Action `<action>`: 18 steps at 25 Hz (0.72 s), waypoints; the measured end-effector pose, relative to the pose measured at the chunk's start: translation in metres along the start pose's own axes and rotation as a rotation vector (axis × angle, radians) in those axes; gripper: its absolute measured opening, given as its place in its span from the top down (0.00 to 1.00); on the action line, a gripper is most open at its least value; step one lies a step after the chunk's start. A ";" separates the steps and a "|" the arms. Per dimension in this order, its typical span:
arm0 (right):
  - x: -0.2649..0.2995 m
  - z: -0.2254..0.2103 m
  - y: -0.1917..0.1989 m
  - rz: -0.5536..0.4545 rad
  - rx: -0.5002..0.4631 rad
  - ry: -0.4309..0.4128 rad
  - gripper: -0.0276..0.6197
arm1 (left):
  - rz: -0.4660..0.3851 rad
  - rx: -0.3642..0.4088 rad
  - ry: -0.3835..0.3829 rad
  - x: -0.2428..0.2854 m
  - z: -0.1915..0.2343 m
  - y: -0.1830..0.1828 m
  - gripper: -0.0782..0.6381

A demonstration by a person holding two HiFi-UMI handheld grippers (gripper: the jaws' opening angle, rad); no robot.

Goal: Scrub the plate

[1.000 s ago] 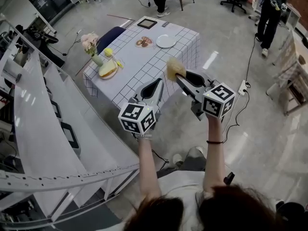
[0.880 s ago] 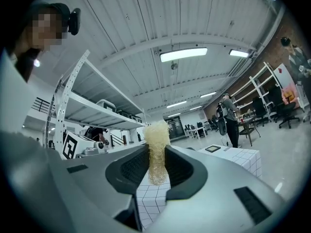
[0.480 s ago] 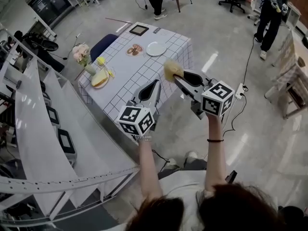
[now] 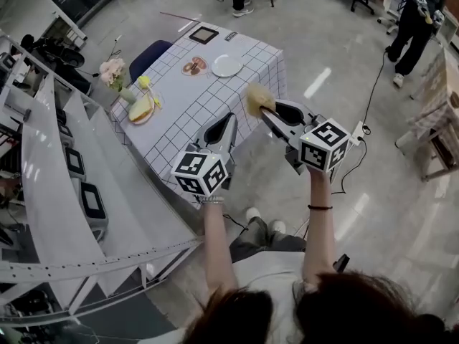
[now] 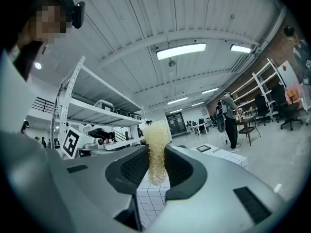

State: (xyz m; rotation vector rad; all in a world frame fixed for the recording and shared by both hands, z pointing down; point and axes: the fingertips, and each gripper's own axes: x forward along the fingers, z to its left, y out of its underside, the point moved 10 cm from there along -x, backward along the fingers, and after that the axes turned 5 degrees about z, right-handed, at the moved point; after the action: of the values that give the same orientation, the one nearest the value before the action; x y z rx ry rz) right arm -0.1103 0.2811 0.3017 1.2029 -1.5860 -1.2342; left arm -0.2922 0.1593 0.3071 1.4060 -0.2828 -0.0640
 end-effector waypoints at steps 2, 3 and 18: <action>0.002 -0.008 0.001 0.010 0.001 0.007 0.84 | 0.012 0.001 0.003 0.009 0.000 0.000 0.88; 0.003 -0.012 0.003 0.013 0.005 0.009 0.84 | 0.017 0.001 0.005 0.013 0.001 0.001 0.88; 0.076 -0.084 -0.008 0.062 -0.005 0.039 0.84 | 0.010 -0.046 0.030 0.088 0.085 -0.003 0.88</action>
State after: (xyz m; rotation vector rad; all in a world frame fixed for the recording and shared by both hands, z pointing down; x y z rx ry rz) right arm -0.0483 0.1873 0.3144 1.1593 -1.5792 -1.1676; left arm -0.2269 0.0580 0.3298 1.3588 -0.2623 -0.0409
